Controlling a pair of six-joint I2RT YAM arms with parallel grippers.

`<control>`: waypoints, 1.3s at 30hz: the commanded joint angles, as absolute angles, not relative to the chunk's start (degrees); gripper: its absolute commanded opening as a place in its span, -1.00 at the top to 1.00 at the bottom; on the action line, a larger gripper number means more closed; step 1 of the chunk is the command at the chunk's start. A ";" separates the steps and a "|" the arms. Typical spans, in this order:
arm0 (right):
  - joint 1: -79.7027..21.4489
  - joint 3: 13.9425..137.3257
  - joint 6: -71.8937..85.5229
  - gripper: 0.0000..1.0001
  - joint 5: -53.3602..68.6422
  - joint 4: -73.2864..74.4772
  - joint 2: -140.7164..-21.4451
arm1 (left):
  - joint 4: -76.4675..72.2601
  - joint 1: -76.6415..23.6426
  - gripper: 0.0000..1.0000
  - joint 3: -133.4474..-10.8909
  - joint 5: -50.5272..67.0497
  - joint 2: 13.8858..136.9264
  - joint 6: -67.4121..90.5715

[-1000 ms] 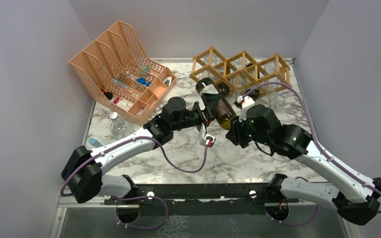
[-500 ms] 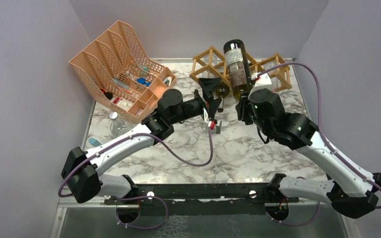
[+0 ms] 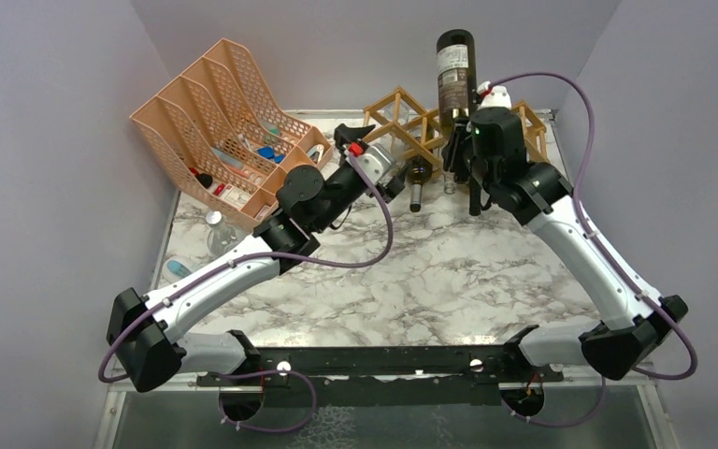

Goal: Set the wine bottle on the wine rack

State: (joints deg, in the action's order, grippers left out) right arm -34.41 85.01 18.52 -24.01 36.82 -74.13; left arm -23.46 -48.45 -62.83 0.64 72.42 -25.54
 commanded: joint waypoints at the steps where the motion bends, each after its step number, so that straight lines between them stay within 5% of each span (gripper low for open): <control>1: -30.50 89.26 20.39 0.98 -12.15 26.24 -77.30 | -21.37 -48.25 -0.98 -59.97 -13.35 67.91 -1.91; 7: -28.87 89.18 24.96 0.98 -5.83 22.19 -81.89 | -9.62 -48.26 -0.98 -62.07 -20.65 63.48 4.14; 26: -26.07 89.91 40.22 0.91 -3.20 23.15 -91.85 | -4.42 -48.25 -0.98 -58.70 -23.75 54.66 -3.70; 33: -25.34 90.90 41.31 0.58 -1.96 26.02 -93.87 | -4.04 -48.28 -0.98 -57.96 -23.82 53.88 -5.12; 39: -24.11 92.14 41.06 0.50 -1.05 27.56 -95.99 | -4.39 -48.26 -0.98 -57.42 -23.71 53.49 -5.45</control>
State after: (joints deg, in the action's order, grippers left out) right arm -25.30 87.53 41.19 -2.02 30.72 -95.35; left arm -3.70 -48.38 -58.24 -22.57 54.76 -4.38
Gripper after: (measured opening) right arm 0.371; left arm 0.987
